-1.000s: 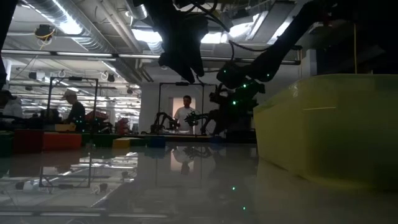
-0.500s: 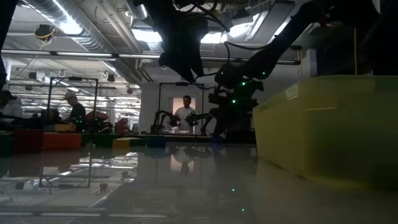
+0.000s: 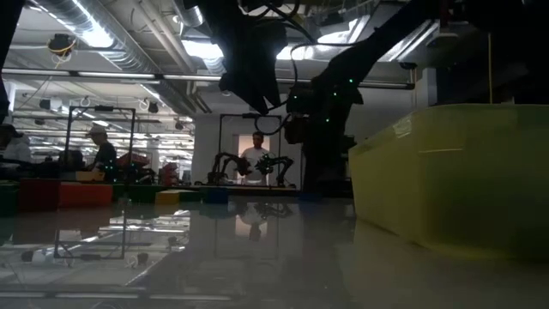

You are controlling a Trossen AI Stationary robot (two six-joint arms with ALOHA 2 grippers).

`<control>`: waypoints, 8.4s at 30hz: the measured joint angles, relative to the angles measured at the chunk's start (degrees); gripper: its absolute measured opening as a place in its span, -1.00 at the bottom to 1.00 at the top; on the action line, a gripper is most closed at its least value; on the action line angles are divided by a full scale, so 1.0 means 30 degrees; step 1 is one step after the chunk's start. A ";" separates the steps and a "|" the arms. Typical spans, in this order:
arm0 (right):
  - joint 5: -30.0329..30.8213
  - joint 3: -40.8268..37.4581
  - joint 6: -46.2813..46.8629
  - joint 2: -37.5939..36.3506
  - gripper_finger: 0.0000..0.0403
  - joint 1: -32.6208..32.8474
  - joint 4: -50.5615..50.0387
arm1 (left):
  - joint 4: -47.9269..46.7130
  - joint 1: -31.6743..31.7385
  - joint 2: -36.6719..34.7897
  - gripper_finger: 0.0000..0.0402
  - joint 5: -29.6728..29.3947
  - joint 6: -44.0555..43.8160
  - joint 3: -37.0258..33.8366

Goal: Sort blocks by size
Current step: Put the small blue game piece into the blue bin

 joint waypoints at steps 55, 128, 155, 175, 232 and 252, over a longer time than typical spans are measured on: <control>0.4769 0.4350 0.4626 0.0140 -0.26 0.4146 -0.7040 | -0.1790 -0.7643 -0.6120 0.09 -0.8475 -0.5452 -0.9406; 0.4574 0.4634 0.1616 0.2005 0.46 0.4138 -0.8485 | -0.1336 -0.7645 -0.6120 0.09 -0.8475 -0.5689 -0.9406; 0.4858 0.5278 0.0188 0.1984 -0.20 0.4997 -0.9250 | -0.1310 -0.7644 -0.6120 0.09 -0.8473 -0.5698 -0.9406; 0.1637 0.8558 0.2641 -0.0433 -0.17 1.1556 -1.6779 | 0.1847 -0.6645 -0.6113 0.09 -0.8469 -0.2310 -0.9406; 0.5059 -0.2266 2.2114 -0.6147 -0.14 2.6877 -1.1525 | 0.4125 -0.4124 -0.3789 0.09 -0.7106 -1.0600 -0.9406; 0.3913 -0.4570 2.6479 -0.6118 -0.14 2.6870 -1.1097 | 0.4172 -0.4408 -0.3789 0.09 -0.7118 -1.3479 -0.9406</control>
